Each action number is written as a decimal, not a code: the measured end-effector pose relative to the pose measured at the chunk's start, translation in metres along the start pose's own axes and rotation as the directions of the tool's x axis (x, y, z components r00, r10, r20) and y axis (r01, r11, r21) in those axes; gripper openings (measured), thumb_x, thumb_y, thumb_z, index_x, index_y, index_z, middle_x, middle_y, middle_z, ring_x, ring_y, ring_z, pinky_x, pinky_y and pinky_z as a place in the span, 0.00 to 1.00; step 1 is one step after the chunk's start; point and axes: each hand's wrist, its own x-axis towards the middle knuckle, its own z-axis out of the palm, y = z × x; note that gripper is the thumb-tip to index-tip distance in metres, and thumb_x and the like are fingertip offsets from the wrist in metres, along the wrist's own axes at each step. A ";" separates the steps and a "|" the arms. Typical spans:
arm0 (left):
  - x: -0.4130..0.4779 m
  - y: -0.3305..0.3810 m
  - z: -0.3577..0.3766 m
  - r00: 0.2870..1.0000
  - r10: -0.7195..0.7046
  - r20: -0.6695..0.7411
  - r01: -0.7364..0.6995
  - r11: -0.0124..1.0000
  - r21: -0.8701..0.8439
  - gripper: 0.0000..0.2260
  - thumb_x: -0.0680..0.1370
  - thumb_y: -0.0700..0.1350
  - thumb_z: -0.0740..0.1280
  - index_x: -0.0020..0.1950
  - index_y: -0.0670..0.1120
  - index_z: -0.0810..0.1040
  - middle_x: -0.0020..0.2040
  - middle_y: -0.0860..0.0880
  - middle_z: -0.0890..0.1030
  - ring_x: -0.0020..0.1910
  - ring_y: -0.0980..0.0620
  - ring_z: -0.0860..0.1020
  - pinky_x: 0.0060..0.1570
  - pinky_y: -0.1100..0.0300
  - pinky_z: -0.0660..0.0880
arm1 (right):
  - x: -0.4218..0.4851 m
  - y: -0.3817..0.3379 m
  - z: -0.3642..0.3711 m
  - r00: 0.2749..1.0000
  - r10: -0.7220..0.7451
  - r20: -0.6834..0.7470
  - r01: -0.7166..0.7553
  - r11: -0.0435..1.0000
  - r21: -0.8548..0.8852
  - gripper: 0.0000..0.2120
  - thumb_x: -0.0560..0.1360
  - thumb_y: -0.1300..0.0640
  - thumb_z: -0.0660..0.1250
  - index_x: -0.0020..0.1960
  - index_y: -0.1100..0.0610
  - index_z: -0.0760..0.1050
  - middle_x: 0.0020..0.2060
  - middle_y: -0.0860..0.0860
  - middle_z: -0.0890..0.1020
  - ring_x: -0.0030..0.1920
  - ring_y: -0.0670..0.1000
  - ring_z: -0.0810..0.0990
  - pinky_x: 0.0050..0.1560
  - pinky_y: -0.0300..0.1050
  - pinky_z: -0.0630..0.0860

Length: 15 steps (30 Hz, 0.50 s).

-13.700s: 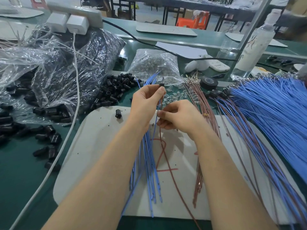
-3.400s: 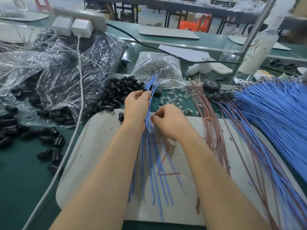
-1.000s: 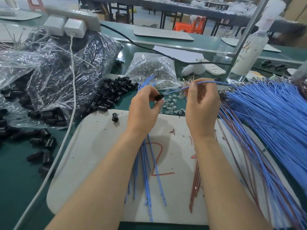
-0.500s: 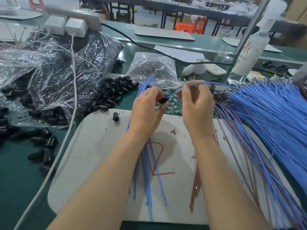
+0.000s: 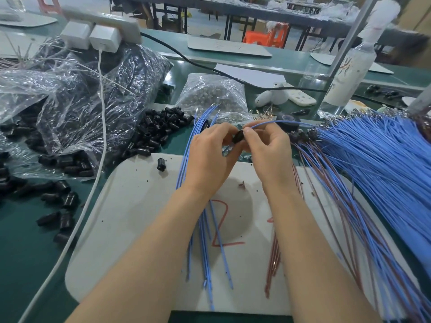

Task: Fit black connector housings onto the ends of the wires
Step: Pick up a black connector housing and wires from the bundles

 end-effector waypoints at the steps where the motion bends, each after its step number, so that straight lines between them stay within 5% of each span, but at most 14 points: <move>1: 0.000 0.001 0.000 0.999 -0.026 0.028 0.027 0.999 -0.047 0.06 0.74 0.41 0.71 0.48 0.41 0.80 0.41 0.49 0.81 0.41 0.51 0.77 0.46 0.57 0.74 | 0.000 0.000 -0.001 1.000 -0.007 -0.026 0.007 1.000 -0.007 0.09 0.75 0.62 0.66 0.40 0.49 0.76 0.36 0.49 0.81 0.40 0.49 0.81 0.50 0.52 0.80; 5: 0.000 0.000 0.002 0.984 -0.128 0.121 0.148 0.974 -0.170 0.05 0.75 0.41 0.69 0.51 0.44 0.81 0.42 0.51 0.82 0.40 0.61 0.77 0.46 0.69 0.73 | 0.001 0.001 -0.004 0.999 0.016 -0.050 -0.014 0.999 0.032 0.07 0.76 0.60 0.66 0.41 0.51 0.77 0.37 0.50 0.82 0.42 0.50 0.82 0.52 0.56 0.79; 9: -0.001 -0.002 0.005 0.976 -0.185 0.116 0.196 0.976 -0.096 0.05 0.76 0.41 0.69 0.51 0.44 0.80 0.42 0.52 0.81 0.42 0.56 0.77 0.46 0.67 0.72 | -0.001 0.000 0.000 1.000 0.018 -0.020 -0.017 0.998 0.056 0.12 0.81 0.52 0.58 0.48 0.50 0.80 0.42 0.48 0.83 0.48 0.50 0.82 0.56 0.55 0.78; 15: -0.002 0.005 0.004 0.998 -0.050 0.042 0.054 0.993 -0.103 0.06 0.75 0.37 0.67 0.49 0.46 0.80 0.41 0.55 0.80 0.42 0.56 0.78 0.45 0.66 0.73 | -0.002 0.001 0.005 0.991 0.051 0.126 -0.040 0.995 -0.086 0.14 0.82 0.51 0.57 0.59 0.52 0.79 0.53 0.50 0.83 0.56 0.50 0.80 0.62 0.54 0.74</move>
